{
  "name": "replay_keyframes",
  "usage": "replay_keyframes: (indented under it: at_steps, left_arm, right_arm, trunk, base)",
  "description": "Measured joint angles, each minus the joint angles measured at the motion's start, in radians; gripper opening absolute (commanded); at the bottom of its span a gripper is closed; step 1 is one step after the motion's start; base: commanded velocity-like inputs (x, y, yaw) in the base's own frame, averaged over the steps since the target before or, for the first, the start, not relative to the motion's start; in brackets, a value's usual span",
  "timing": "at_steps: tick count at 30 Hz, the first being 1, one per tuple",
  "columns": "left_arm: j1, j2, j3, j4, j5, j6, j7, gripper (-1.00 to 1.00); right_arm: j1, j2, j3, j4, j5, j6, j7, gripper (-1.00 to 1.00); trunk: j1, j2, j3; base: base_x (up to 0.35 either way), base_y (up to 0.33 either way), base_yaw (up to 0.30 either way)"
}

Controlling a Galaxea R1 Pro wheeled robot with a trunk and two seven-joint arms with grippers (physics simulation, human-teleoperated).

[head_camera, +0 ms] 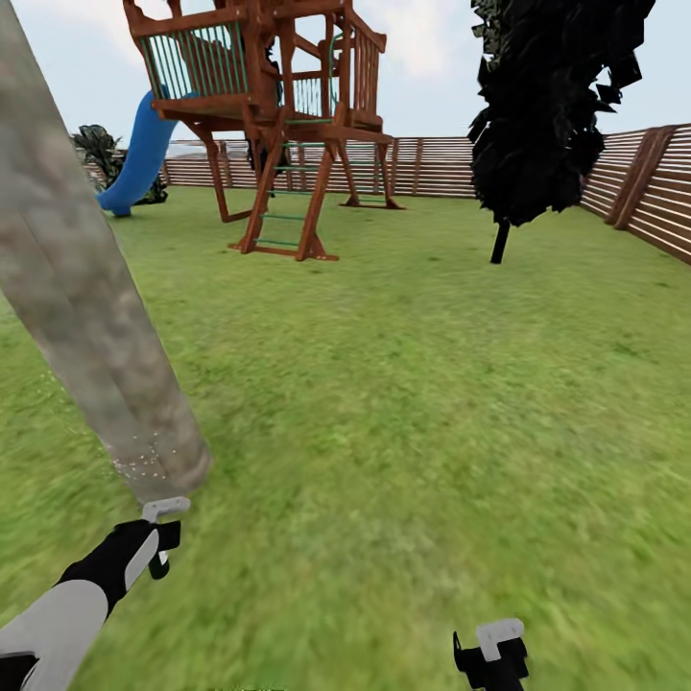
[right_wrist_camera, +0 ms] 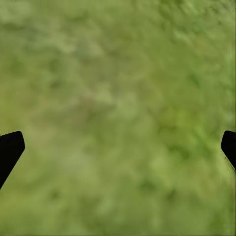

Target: In the garden, pick up the pesticide atomizer on the floor and spray pesticide onto both trees until each tree trunk is fully covered.

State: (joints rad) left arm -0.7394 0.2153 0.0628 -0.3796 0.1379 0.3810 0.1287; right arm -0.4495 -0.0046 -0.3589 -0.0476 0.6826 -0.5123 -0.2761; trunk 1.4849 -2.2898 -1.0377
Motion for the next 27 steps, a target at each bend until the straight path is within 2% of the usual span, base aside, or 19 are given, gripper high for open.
replay_keyframes:
  at_steps: [3, 7, 9, 10, 12, 13, 15, 17, 19, 21, 22, 23, 24, 26, 27]
  left_arm:
    - [0.000, 0.007, 0.002, -0.015, 0.001, 0.003, -0.004, -1.00]
    - [-0.003, 0.005, -0.001, -0.133, -0.005, 0.031, -0.009, -1.00]
    - [-0.011, 0.011, -0.003, -0.171, -0.008, 0.131, -0.019, -1.00]
    - [-0.014, 0.021, -0.002, -0.174, -0.011, 0.150, -0.020, -1.00]
    - [-0.024, 0.068, -0.001, -0.178, -0.010, 0.167, -0.054, -1.00]
    - [-0.029, 0.091, -0.003, -0.179, -0.005, 0.174, -0.134, -1.00]
    - [-0.058, 0.087, -0.007, -0.180, 0.003, 0.180, -0.148, -1.00]
    - [-0.074, 0.094, -0.006, -0.179, 0.000, 0.213, -0.150, -1.00]
    - [-0.074, 0.138, -0.006, -0.179, -0.011, 0.233, -0.157, -1.00]
    - [-0.072, 0.138, -0.009, -0.179, -0.002, 0.234, -0.167, -1.00]
    - [-0.076, 0.124, -0.010, -0.180, 0.003, 0.235, -0.170, -1.00]
    - [-0.080, 0.094, -0.011, -0.184, 0.004, 0.235, -0.172, -1.00]
    - [-0.090, 0.082, -0.010, -0.202, 0.003, 0.241, -0.173, -1.00]
    - [-0.117, 0.085, -0.006, -0.216, -0.001, 0.268, -0.174, -1.00]
    - [-0.127, 0.096, -0.005, -0.219, -0.007, 0.282, -0.174, -1.00]
  right_arm:
    - [0.000, 0.000, 0.000, 0.000, -0.001, 0.000, -0.001, 1.00]
    - [0.000, 0.000, 0.000, 0.000, 0.000, 0.000, 0.000, 1.00]
    - [0.000, 0.000, 0.000, 0.000, 0.000, 0.000, 0.000, 1.00]
    - [0.000, 0.000, 0.000, 0.000, 0.000, 0.000, 0.001, 1.00]
    - [0.000, 0.000, 0.000, 0.000, 0.000, 0.000, 0.001, 1.00]
    - [0.000, 0.000, 0.000, -0.001, 0.000, 0.000, 0.000, 1.00]
    - [0.000, 0.000, 0.000, 0.000, 0.000, 0.000, -0.001, 1.00]
    - [0.000, 0.000, 0.000, 0.000, -0.001, 0.000, -0.001, 1.00]
    - [0.000, -0.001, 0.000, -0.001, -0.001, 0.000, -0.002, 1.00]
    - [0.000, -0.001, 0.000, -0.001, -0.002, 0.000, -0.002, 1.00]
    - [0.000, -0.001, 0.000, -0.001, -0.002, 0.000, -0.002, 1.00]
    - [0.000, -0.002, -0.001, -0.002, -0.002, 0.000, -0.002, 1.00]
    - [0.000, -0.002, 0.000, -0.002, -0.002, 0.000, -0.002, 1.00]
    - [0.000, -0.002, -0.001, -0.002, -0.002, 0.000, -0.002, 1.00]
    - [0.000, -0.002, -0.001, -0.002, -0.002, 0.000, -0.002, 1.00]
  trunk:
    - [0.000, 0.000, 0.000]
    - [0.000, 0.000, 0.000]
    - [0.000, 0.000, 0.000]
    - [0.000, 0.000, 0.000]
    - [0.000, 0.000, 0.000]
    - [0.000, 0.000, 0.000]
    - [0.000, 0.000, 0.000]
    - [0.000, 0.000, 0.000]
    - [0.000, 0.000, 0.000]
    - [0.000, 0.000, 0.000]
    - [0.000, 0.000, 0.000]
    - [0.000, 0.000, 0.000]
    - [0.000, 0.000, 0.000]
    - [0.000, 0.000, 0.000]
    - [0.000, 0.000, 0.000]
  base:
    - [-0.093, -0.159, 0.276]
    - [-0.010, -0.014, 0.276]
    - [-0.001, -0.001, 0.276]
    - [0.000, 0.000, 0.276]
    - [0.000, 0.000, 0.177]
    - [0.000, 0.000, 0.032]
    - [0.000, 0.000, 0.009]
    - [0.000, 0.000, 0.001]
    - [0.000, 0.000, 0.000]
    - [0.000, 0.000, 0.000]
    - [0.000, 0.000, 0.000]
    - [0.000, 0.000, 0.000]
    - [0.000, 0.000, 0.000]
    - [0.000, 0.000, 0.000]
    - [0.000, 0.000, 0.000]
